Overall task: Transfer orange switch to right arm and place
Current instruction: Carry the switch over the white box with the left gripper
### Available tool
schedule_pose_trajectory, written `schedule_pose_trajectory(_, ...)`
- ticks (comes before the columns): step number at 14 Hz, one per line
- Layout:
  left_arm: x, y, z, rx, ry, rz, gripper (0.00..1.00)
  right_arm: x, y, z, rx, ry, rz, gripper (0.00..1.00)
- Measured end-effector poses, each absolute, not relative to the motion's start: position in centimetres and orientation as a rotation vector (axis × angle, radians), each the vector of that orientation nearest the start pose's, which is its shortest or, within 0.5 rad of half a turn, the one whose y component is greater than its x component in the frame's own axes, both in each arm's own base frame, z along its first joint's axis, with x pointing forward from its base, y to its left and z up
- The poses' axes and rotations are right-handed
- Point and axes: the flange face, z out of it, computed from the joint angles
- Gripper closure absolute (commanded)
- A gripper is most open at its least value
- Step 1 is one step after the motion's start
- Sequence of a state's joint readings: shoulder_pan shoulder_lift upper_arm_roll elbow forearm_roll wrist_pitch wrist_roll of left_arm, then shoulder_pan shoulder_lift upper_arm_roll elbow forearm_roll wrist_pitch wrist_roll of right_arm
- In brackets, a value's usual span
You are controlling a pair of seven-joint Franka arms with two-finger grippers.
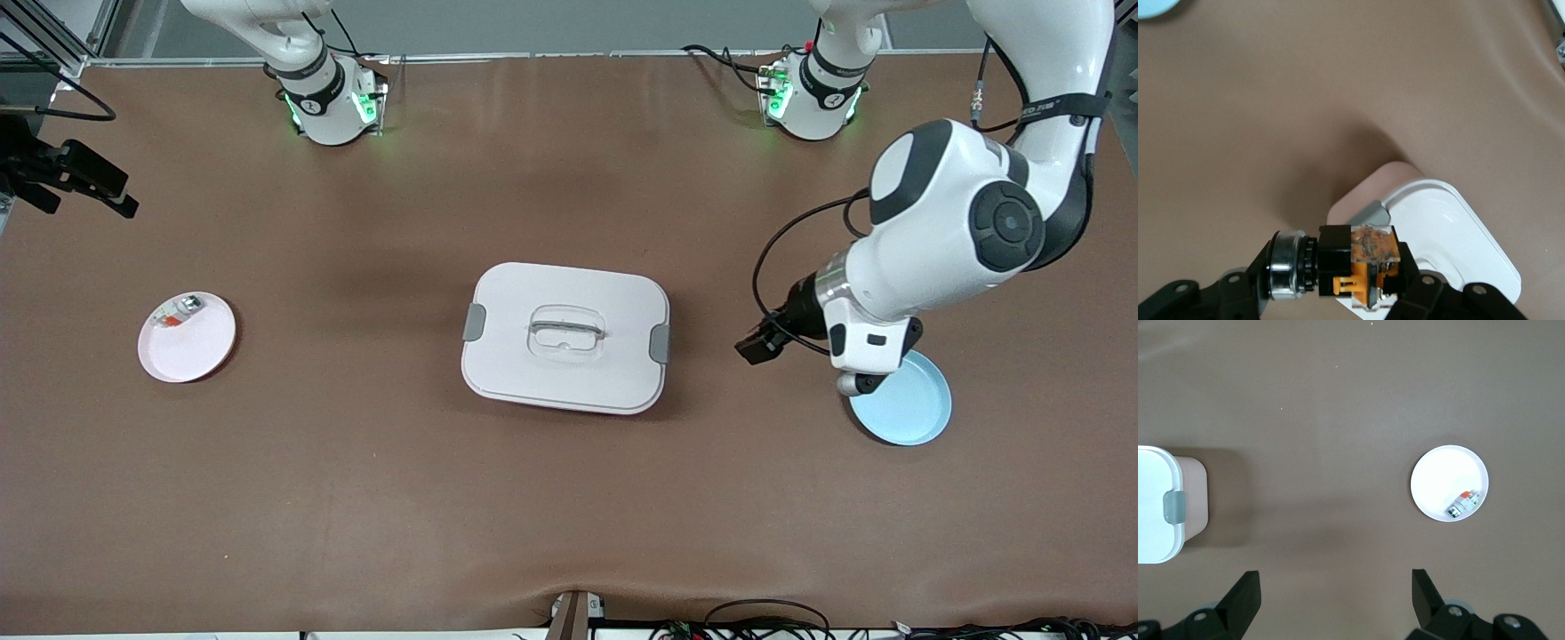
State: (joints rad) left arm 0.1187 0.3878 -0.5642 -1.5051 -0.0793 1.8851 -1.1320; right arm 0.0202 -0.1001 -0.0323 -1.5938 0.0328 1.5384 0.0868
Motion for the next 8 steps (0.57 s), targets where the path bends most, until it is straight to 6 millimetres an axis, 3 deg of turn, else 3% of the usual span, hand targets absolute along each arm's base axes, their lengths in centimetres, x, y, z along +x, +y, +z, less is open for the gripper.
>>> schedule_pose_trajectory(4,60.3,-28.9,48.1,-3.063,-1.38,0.303,0.81,52.3,-0.2,66.6,-3.091,0.148,-0.109,0.0)
schedule_pose_trajectory(8,58.6,-34.5,48.8,-2.962,-1.713,0.324,0.81,52.4,-0.3,66.7,-3.09,0.152,-0.127,0.0)
